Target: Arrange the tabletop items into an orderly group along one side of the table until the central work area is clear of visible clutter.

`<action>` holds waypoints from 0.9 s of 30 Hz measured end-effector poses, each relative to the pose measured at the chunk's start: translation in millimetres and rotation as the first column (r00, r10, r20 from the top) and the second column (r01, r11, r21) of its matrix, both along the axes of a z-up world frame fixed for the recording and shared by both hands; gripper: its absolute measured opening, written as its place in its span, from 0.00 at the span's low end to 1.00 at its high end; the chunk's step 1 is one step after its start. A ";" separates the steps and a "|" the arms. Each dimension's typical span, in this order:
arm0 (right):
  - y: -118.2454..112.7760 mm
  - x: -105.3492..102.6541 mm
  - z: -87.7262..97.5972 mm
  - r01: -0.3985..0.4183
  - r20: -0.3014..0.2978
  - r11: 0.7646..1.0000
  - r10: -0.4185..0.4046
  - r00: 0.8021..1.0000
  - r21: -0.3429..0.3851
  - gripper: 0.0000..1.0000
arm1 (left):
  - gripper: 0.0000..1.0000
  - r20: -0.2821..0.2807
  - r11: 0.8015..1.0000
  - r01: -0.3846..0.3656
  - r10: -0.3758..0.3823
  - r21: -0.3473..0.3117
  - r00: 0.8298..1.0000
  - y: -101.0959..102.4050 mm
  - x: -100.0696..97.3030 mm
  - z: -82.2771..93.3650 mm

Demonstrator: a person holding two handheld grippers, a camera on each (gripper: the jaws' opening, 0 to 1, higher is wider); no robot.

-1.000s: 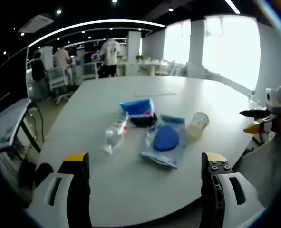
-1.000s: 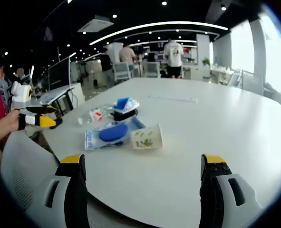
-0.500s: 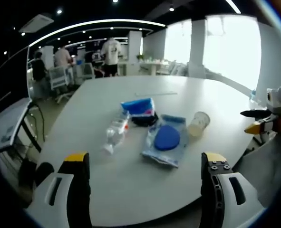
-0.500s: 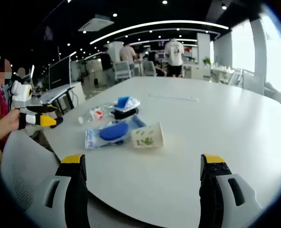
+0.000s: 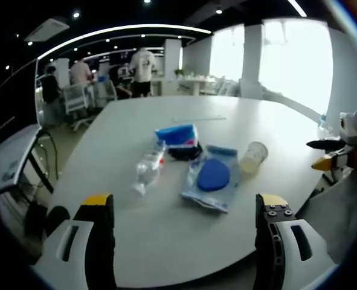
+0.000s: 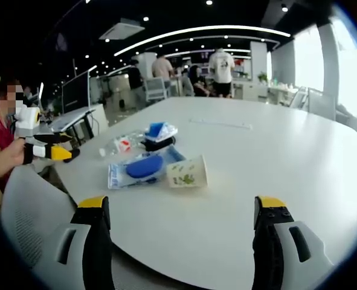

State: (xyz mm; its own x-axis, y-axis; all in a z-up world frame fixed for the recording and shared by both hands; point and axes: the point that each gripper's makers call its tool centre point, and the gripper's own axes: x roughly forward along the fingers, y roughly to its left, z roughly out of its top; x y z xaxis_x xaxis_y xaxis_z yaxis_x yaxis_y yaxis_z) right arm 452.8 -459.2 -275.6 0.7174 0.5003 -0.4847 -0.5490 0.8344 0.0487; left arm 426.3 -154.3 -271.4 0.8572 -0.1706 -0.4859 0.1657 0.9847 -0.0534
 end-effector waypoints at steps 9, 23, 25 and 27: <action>-0.5 0.4 0.4 0.004 0.000 1.000 -0.004 1.000 0.001 0.98 | 0.94 0.001 1.000 -0.002 0.002 -0.001 1.000 0.8 0.3 0.5; -0.7 3.4 4.9 0.005 0.005 1.000 -0.005 1.000 0.030 0.99 | 0.93 0.004 0.999 -0.019 0.019 -0.035 1.000 3.4 1.8 2.2; -0.7 3.9 6.0 0.001 0.010 1.000 -0.001 1.000 0.027 0.99 | 0.93 0.002 0.999 -0.018 0.018 -0.031 1.000 3.0 2.7 2.1; -0.5 4.9 8.0 -0.002 0.013 1.000 0.001 1.000 0.027 0.99 | 0.93 0.000 1.000 -0.015 0.015 -0.023 1.000 3.2 3.3 1.6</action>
